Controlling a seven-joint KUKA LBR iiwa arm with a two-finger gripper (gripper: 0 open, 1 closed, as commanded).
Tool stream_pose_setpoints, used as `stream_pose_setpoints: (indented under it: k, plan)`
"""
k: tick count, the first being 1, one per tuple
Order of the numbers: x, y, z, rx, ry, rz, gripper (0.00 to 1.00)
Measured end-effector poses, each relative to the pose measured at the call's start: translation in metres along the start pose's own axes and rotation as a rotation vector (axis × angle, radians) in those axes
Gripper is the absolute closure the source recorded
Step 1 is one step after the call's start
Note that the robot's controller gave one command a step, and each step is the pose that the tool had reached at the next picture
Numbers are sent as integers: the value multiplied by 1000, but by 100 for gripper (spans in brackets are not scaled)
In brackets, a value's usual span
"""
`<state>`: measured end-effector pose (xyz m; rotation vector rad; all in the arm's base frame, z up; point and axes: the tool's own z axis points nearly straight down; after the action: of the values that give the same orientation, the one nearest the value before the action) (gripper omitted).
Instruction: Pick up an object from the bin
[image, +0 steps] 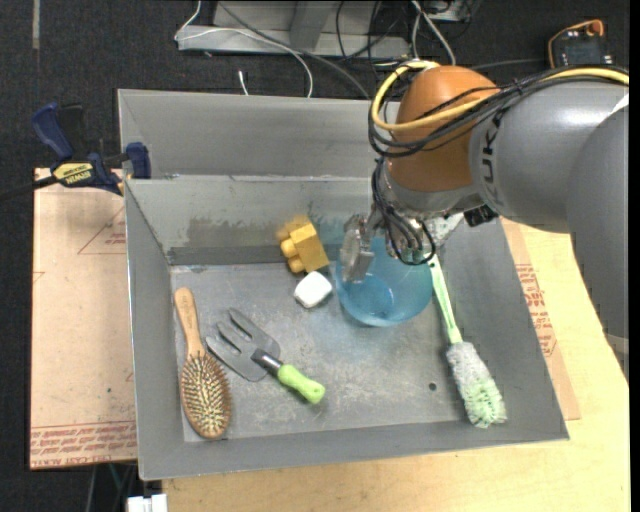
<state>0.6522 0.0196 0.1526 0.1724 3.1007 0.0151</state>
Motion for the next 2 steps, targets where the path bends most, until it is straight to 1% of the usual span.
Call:
stream_pose_setpoints:
  k: [1, 2]
  plan:
    - [19, -3, 10, 5, 16, 216, 100]
    - [6, 9, 21, 0, -1, 199, 100]
